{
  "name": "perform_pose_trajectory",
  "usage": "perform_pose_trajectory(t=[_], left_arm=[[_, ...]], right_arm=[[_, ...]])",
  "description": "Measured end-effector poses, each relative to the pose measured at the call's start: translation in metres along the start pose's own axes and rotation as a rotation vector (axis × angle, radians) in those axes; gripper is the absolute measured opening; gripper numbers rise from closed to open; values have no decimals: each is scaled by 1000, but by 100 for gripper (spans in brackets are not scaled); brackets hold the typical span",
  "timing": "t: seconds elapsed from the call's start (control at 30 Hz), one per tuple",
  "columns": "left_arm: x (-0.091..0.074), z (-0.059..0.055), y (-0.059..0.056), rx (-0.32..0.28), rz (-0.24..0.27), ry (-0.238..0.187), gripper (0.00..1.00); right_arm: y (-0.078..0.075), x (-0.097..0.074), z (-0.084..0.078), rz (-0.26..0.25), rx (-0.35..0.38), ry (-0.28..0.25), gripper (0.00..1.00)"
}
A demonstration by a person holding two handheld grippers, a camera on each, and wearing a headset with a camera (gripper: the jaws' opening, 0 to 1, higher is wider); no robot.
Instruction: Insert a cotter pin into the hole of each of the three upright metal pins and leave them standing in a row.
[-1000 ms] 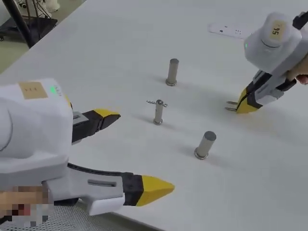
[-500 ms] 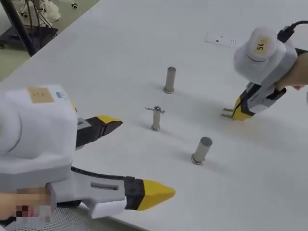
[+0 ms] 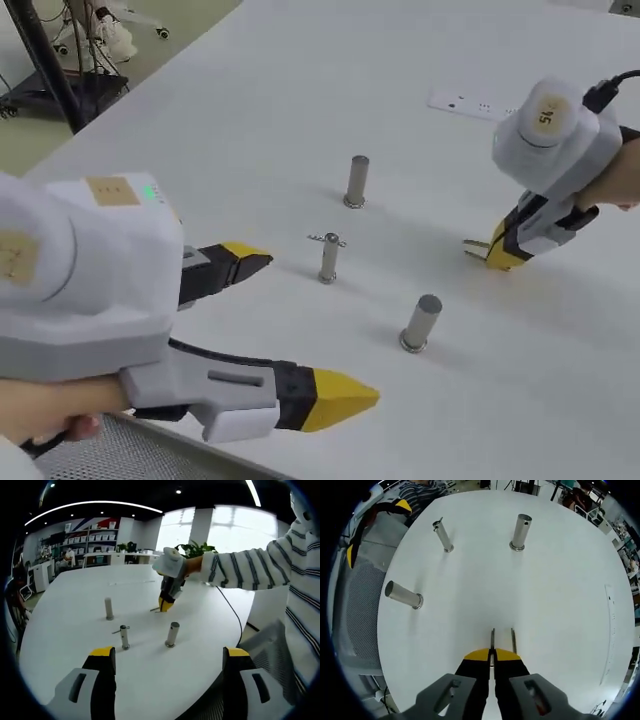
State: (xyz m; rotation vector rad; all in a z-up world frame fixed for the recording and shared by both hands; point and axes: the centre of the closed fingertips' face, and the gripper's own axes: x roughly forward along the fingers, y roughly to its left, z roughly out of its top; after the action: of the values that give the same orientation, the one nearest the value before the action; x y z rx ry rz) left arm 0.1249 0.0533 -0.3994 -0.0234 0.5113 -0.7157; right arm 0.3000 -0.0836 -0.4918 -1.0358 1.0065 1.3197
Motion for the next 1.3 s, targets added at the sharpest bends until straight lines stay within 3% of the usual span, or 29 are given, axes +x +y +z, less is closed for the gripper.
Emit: perform_pose_trajectory(t=[0.2, 0.4, 0.5, 0.67, 0.8, 0.9, 0.93, 1.03, 1.13, 1.2, 1.23, 1.3], left_arm=[[0, 8, 1, -10, 2, -25, 86], [4, 21, 4, -21, -8, -50, 85], [7, 24, 5, -35, -15, -50, 80], [16, 39, 7, -70, -31, -84, 77], [24, 50, 5, -98, -57, -97, 73], [30, 57, 4, -92, -72, -98, 70], [34, 61, -2, -94, -77, -93, 70], [39, 66, -5, -95, -90, -90, 66], [46, 74, -6, -71, -101, -106, 64], [50, 77, -8, -78, -114, -101, 63], [53, 80, -10, -85, -123, -105, 62], [57, 85, -11, -129, -144, -114, 56]], right_arm=[[5, -20, 7, -65, 6, -88, 0], [12, -46, 18, -149, 21, -212, 0], [16, -57, 22, -189, 20, -262, 0], [23, -73, 31, -256, 6, -337, 0], [30, -87, 43, -311, -5, -432, 0], [37, -94, 48, -348, -13, -463, 0], [39, -96, 49, -357, -17, -471, 0], [36, -99, 50, -397, -42, -492, 0], [42, -101, 53, -421, -68, -504, 0], [46, -101, 55, -434, -86, -505, 0], [41, -101, 56, -442, -93, -508, 0], [45, -102, 58, -457, -107, -513, 0]])
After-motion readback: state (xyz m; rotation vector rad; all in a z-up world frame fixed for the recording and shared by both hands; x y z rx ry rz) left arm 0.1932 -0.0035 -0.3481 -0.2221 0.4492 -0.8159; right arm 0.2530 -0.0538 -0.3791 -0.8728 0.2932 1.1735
